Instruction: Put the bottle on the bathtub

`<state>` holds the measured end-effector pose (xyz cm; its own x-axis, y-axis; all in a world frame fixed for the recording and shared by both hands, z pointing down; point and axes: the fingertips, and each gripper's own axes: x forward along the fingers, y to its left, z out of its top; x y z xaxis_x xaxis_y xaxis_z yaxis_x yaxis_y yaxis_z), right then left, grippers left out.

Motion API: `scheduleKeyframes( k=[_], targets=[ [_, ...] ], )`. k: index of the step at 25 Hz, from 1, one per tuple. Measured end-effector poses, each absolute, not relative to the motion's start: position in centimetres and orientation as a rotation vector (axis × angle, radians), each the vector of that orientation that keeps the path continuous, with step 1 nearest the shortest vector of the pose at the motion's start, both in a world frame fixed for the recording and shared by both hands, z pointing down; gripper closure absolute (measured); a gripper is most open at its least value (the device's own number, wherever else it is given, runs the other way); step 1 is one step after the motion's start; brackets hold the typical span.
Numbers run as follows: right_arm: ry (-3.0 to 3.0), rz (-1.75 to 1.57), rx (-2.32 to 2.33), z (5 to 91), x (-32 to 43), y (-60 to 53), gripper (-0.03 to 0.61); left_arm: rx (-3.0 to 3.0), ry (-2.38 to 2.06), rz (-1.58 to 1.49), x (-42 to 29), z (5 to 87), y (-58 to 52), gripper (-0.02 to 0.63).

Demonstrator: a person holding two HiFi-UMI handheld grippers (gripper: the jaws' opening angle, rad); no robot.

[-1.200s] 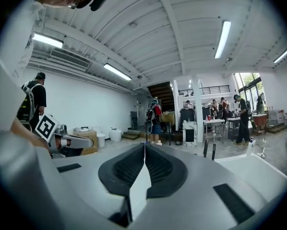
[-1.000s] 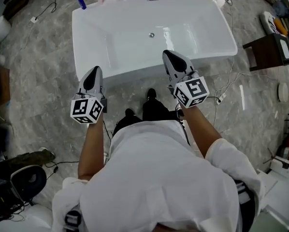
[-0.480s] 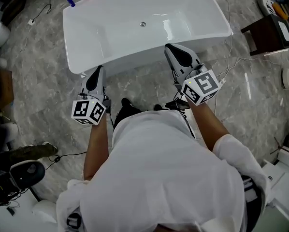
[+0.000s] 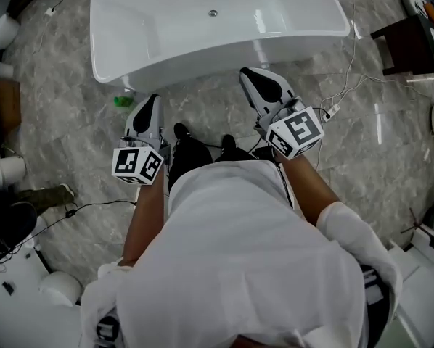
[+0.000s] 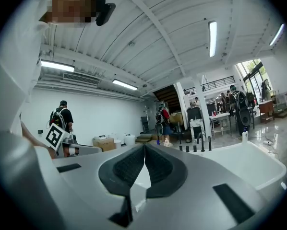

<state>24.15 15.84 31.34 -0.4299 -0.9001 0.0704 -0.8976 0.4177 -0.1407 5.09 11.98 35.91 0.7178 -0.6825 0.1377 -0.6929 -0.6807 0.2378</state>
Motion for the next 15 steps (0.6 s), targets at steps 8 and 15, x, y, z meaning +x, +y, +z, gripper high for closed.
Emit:
scheduleKeyframes(
  k=[8,15],
  targets=[
    [2.649,-0.215,-1.659,30.9,25.2,18.4,0.563,2.76,-0.961,-0.016,7.2,33.5,14.3,0.597],
    [2.649,-0.187,-1.64,29.3,25.4,18.1,0.565,2.819,-0.931,-0.051,8.6,31.6,14.0,0.597]
  ],
)
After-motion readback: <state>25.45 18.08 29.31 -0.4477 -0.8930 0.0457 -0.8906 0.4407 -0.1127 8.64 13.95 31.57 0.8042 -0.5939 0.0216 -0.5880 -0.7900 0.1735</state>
